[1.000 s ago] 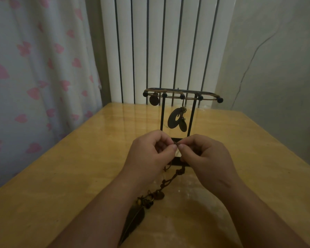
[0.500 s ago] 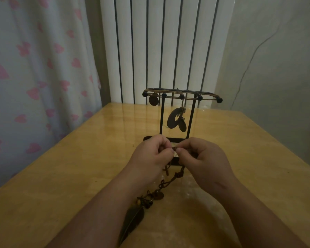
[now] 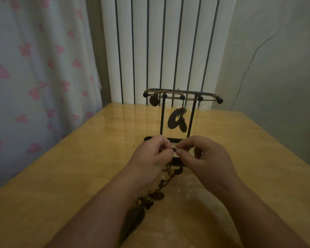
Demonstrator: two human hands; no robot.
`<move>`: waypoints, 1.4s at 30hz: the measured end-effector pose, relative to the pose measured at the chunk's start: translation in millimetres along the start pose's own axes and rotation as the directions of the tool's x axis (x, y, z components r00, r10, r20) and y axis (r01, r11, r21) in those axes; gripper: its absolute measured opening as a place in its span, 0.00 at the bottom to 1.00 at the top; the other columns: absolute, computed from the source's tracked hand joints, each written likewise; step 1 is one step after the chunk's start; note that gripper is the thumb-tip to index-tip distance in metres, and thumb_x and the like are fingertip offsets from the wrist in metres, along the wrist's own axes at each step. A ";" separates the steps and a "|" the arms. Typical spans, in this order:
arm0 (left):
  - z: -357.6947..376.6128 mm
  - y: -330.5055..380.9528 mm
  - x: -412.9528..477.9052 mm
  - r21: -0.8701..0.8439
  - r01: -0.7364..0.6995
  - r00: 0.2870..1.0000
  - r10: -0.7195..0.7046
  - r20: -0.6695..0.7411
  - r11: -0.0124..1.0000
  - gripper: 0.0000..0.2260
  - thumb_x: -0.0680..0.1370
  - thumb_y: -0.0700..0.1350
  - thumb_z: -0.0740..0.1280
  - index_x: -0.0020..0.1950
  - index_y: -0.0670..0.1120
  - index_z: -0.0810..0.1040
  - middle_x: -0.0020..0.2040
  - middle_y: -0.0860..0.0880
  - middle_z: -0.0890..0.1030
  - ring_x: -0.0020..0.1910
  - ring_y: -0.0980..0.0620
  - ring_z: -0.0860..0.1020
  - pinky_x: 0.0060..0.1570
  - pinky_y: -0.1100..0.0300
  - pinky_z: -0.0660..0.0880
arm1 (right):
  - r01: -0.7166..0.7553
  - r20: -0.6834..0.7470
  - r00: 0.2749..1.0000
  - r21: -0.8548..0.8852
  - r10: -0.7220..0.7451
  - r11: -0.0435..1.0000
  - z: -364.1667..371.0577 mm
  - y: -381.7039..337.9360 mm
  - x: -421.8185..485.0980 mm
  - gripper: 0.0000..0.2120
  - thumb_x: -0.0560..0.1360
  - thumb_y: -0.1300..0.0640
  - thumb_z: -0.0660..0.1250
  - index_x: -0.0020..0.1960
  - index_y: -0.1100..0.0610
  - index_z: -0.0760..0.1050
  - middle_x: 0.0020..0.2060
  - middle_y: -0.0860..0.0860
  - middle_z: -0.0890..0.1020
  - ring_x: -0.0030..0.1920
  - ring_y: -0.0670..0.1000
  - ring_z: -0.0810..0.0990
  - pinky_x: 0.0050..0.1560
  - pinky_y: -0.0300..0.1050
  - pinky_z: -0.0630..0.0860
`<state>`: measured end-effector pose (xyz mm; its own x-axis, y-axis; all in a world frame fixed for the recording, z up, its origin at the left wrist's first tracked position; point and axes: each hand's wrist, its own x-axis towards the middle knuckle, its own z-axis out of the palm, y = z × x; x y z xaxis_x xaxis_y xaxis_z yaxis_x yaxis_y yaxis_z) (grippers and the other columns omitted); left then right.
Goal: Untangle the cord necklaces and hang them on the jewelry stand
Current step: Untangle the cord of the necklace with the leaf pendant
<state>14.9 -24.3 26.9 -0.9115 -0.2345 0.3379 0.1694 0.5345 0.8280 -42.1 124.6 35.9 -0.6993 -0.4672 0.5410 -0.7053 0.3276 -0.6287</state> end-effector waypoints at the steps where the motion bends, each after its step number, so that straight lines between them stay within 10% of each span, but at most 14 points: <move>1: 0.0 -0.1 0.0 0.011 0.000 1.000 0.000 0.002 1.000 0.08 0.79 0.43 0.64 0.41 0.54 0.73 0.35 0.55 0.73 0.32 0.62 0.70 0.32 0.69 0.67 | 0.005 -0.002 1.000 -0.008 -0.005 1.000 -0.5 -0.4 -0.3 0.07 0.74 0.56 0.70 0.44 0.43 0.79 0.33 0.36 0.76 0.39 0.31 0.73 0.38 0.25 0.68; 18: 1.4 -3.1 -2.6 0.060 -0.020 0.993 0.013 0.117 0.998 0.09 0.79 0.42 0.63 0.40 0.54 0.73 0.37 0.52 0.75 0.36 0.55 0.71 0.36 0.56 0.70 | 0.148 0.219 0.973 -0.362 -0.070 0.920 -4.3 -6.6 0.3 0.04 0.74 0.50 0.65 0.42 0.46 0.70 0.36 0.41 0.72 0.37 0.41 0.70 0.34 0.33 0.64; 32: -6.2 -2.7 0.5 0.069 -0.013 0.986 0.002 0.165 0.998 0.09 0.79 0.43 0.64 0.40 0.56 0.74 0.37 0.55 0.76 0.33 0.63 0.72 0.33 0.69 0.69 | 0.158 0.258 0.964 -0.362 -0.065 0.919 -0.6 -7.5 0.2 0.04 0.75 0.50 0.62 0.43 0.48 0.68 0.37 0.44 0.71 0.38 0.44 0.69 0.37 0.36 0.68; 42: -7.5 -3.8 1.1 0.070 -0.013 0.979 -0.002 0.202 0.997 0.08 0.78 0.43 0.64 0.41 0.54 0.74 0.40 0.50 0.78 0.38 0.55 0.74 0.40 0.57 0.72 | 0.158 0.272 0.960 -0.333 -0.066 0.930 -0.3 -5.6 -0.3 0.05 0.75 0.51 0.63 0.42 0.47 0.67 0.38 0.43 0.71 0.38 0.43 0.69 0.36 0.36 0.66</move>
<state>16.0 -32.7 27.5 -0.9688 -0.0663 0.2388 0.1544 0.5926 0.7906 -38.0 123.2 39.4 -0.5931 -0.6936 0.4089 -0.8051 0.5039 -0.3130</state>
